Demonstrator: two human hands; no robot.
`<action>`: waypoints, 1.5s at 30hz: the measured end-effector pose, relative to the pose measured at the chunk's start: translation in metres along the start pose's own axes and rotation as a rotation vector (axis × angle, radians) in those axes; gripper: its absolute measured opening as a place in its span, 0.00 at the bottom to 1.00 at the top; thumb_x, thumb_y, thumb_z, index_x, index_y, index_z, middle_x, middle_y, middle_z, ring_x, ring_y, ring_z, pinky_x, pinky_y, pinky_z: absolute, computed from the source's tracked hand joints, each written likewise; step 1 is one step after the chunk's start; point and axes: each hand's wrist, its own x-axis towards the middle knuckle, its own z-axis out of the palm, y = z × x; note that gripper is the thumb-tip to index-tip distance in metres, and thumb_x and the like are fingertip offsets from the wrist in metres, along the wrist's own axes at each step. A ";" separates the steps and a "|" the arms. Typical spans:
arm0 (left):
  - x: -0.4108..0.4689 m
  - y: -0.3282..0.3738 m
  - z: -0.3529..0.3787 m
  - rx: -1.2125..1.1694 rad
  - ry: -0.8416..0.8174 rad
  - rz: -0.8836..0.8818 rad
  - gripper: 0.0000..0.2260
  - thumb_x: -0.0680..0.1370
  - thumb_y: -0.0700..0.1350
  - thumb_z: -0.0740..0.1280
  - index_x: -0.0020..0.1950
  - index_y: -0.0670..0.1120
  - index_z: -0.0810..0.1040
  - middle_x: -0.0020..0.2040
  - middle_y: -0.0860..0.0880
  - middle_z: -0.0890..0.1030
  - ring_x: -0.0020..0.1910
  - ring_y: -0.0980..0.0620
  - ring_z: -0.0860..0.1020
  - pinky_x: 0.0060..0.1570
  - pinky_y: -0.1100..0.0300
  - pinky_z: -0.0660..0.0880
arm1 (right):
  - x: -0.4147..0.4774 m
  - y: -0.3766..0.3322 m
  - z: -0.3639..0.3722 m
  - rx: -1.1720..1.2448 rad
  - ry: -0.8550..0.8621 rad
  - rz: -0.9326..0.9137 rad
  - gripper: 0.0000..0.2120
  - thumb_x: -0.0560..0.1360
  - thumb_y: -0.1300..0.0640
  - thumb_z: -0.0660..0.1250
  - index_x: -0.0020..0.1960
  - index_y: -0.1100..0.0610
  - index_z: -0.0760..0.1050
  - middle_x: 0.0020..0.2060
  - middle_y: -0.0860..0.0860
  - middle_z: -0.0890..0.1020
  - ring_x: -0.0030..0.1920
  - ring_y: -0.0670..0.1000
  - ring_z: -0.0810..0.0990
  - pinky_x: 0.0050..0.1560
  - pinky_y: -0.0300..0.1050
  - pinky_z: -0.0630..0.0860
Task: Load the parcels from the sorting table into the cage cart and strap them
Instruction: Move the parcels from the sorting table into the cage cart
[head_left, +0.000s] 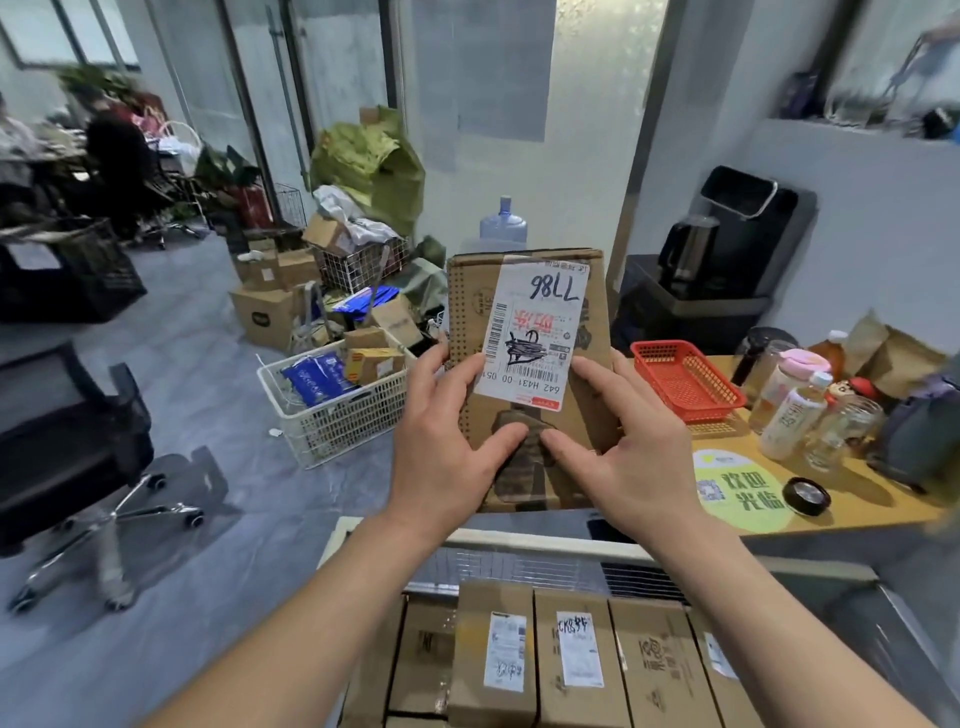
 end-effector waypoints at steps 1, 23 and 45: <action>0.000 -0.012 -0.004 -0.003 -0.009 -0.011 0.30 0.69 0.52 0.76 0.69 0.44 0.74 0.72 0.45 0.67 0.70 0.58 0.63 0.65 0.80 0.52 | -0.001 -0.002 0.012 -0.001 -0.008 0.011 0.32 0.68 0.55 0.80 0.70 0.52 0.74 0.71 0.47 0.72 0.72 0.33 0.63 0.69 0.27 0.63; -0.253 -0.316 0.063 0.133 -0.575 -0.723 0.32 0.74 0.51 0.74 0.75 0.53 0.67 0.78 0.53 0.56 0.76 0.55 0.58 0.70 0.63 0.56 | -0.273 0.105 0.312 0.126 -0.613 0.666 0.33 0.70 0.45 0.74 0.73 0.42 0.69 0.69 0.41 0.75 0.73 0.48 0.68 0.68 0.56 0.72; -0.296 -0.474 0.197 0.125 -0.760 -0.863 0.34 0.77 0.41 0.71 0.79 0.50 0.60 0.80 0.52 0.49 0.78 0.52 0.55 0.68 0.66 0.50 | -0.344 0.243 0.440 -0.199 -0.829 0.485 0.34 0.68 0.45 0.71 0.73 0.43 0.66 0.54 0.46 0.70 0.47 0.52 0.68 0.42 0.45 0.63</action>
